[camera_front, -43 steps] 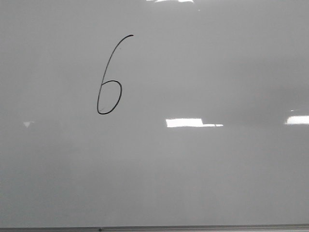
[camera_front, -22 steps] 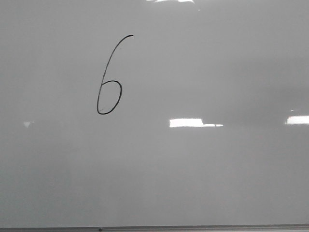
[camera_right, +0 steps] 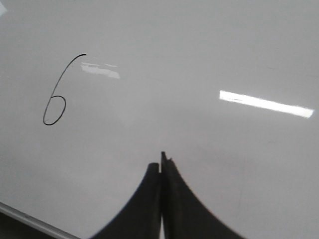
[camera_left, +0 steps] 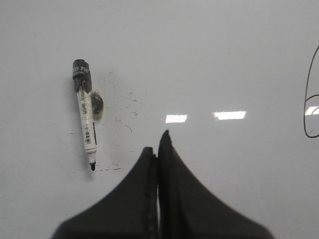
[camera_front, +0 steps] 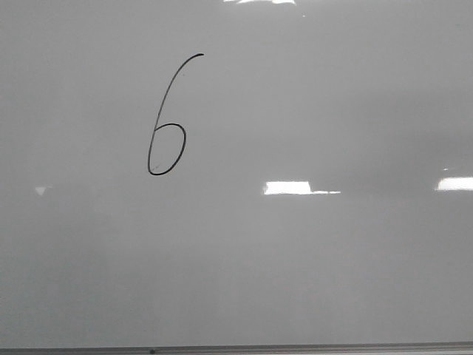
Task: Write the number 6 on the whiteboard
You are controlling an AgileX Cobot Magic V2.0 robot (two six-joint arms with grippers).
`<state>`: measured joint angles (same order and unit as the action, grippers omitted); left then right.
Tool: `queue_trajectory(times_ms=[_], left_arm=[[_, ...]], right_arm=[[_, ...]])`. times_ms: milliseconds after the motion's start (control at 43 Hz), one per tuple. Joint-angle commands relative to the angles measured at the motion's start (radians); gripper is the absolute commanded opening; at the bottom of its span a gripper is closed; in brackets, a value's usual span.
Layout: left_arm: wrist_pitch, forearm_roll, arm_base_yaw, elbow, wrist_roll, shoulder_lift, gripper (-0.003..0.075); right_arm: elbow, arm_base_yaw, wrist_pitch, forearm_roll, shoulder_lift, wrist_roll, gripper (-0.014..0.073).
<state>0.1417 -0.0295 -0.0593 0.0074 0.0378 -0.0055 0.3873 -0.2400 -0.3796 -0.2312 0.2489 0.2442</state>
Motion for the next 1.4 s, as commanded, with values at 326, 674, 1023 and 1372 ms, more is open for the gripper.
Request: queue_trajectory(times_ms=[326,674,1023,1372], left_arm=[[-0.09,0.0,-0.007,0.003,-0.009,-0.017,-0.002],[-0.089,0.0,-0.007,0.003,-0.009,-0.015,-0.002],[-0.089,0.0,-0.007,0.003,-0.009,-0.015,-0.002],[-0.089,0.0,-0.007,0.003,-0.009,-0.015,-0.002]], right_arm=[[-0.343,0.197,0.257,0.133,-0.269,-0.175,-0.006],[-0.4,0.218,0.226,0.13,-0.277,-0.175,-0.006],[-0.4,0.218,0.226,0.13,-0.277,-0.175,-0.006],[-0.4,0.218,0.226,0.13,-0.277,-0.175,-0.006]])
